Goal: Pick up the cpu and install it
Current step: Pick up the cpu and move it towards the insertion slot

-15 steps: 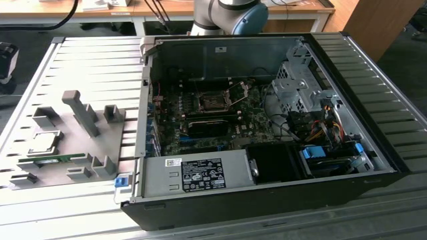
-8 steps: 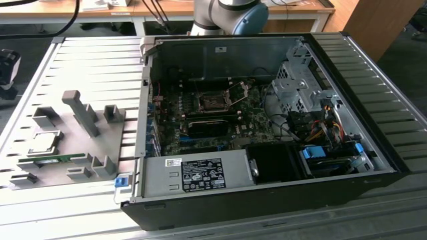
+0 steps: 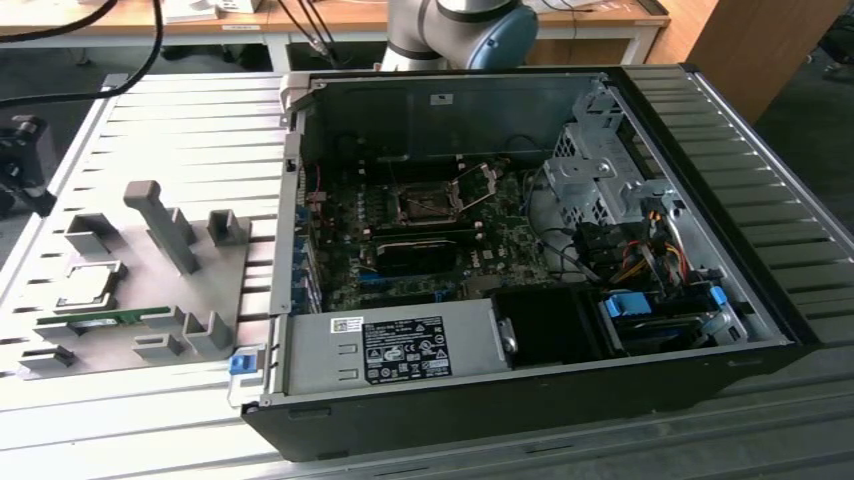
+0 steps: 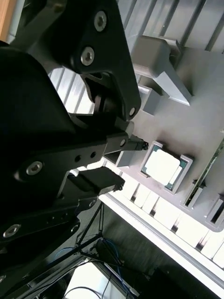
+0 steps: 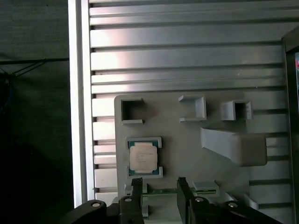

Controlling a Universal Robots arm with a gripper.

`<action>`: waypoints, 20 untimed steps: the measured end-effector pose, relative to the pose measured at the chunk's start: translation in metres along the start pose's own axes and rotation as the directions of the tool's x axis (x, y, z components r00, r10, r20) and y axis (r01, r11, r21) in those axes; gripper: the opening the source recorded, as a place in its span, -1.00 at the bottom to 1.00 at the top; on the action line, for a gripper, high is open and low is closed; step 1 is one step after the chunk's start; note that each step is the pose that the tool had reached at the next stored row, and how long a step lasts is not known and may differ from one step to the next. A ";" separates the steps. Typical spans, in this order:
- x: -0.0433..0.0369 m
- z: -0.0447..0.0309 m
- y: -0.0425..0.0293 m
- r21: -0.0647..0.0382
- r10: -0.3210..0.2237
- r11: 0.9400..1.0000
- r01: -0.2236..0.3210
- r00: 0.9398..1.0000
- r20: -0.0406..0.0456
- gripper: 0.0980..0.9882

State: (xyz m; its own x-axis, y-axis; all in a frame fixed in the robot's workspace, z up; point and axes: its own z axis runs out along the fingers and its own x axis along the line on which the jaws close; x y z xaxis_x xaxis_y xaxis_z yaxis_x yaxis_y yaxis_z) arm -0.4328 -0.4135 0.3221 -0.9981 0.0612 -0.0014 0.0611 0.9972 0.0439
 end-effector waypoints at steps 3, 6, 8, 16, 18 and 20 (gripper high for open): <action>-0.0001 0.0045 -0.0031 0.000 -0.002 1.000 0.002 1.000 -0.002 -0.04; -0.0003 0.0084 -0.0059 0.000 -0.004 1.000 0.004 1.000 -0.004 0.22; -0.0004 0.0109 -0.0076 0.000 -0.005 1.000 0.005 1.000 -0.005 0.35; -0.0008 0.0202 -0.0096 0.000 -0.005 1.000 0.005 1.000 -0.012 0.99; -0.0008 0.0238 -0.0098 0.000 -0.005 1.000 0.005 1.000 -0.014 0.99; -0.0008 0.0275 -0.0102 0.000 -0.005 1.000 0.005 1.000 -0.015 0.99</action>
State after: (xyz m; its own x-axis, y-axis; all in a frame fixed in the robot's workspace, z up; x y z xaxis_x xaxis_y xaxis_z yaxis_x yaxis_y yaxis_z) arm -0.4325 -0.4225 0.2942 -0.9984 0.0553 0.0135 0.0559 0.9975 0.0443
